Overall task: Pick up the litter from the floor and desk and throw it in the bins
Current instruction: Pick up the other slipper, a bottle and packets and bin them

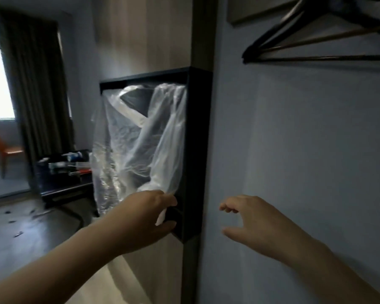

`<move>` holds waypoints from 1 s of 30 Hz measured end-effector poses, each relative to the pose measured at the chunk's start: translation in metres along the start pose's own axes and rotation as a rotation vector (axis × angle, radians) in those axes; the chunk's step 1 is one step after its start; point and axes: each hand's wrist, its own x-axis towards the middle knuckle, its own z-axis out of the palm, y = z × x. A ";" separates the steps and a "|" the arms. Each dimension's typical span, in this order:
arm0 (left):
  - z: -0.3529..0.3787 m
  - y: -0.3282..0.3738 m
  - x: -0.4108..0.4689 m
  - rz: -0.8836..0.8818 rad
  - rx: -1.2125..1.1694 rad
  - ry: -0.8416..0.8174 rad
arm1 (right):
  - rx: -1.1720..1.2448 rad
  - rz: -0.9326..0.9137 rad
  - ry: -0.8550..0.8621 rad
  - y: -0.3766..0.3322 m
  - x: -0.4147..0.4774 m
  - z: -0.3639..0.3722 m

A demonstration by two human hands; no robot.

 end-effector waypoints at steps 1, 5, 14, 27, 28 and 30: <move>-0.006 -0.022 -0.014 -0.035 0.005 0.012 | 0.025 -0.030 -0.003 -0.021 0.015 0.007; -0.025 -0.101 -0.071 -0.183 -0.010 0.022 | 0.072 -0.155 -0.041 -0.100 0.072 0.041; -0.029 -0.226 -0.148 -0.447 0.043 -0.005 | 0.076 -0.381 -0.118 -0.219 0.183 0.111; 0.003 -0.414 -0.153 -0.783 0.136 0.012 | 0.205 -0.635 -0.144 -0.307 0.401 0.215; 0.004 -0.428 -0.153 -0.804 0.135 0.013 | 0.210 -0.651 -0.153 -0.315 0.417 0.223; 0.005 -0.455 -0.155 -0.842 0.126 0.016 | 0.220 -0.679 -0.186 -0.331 0.443 0.239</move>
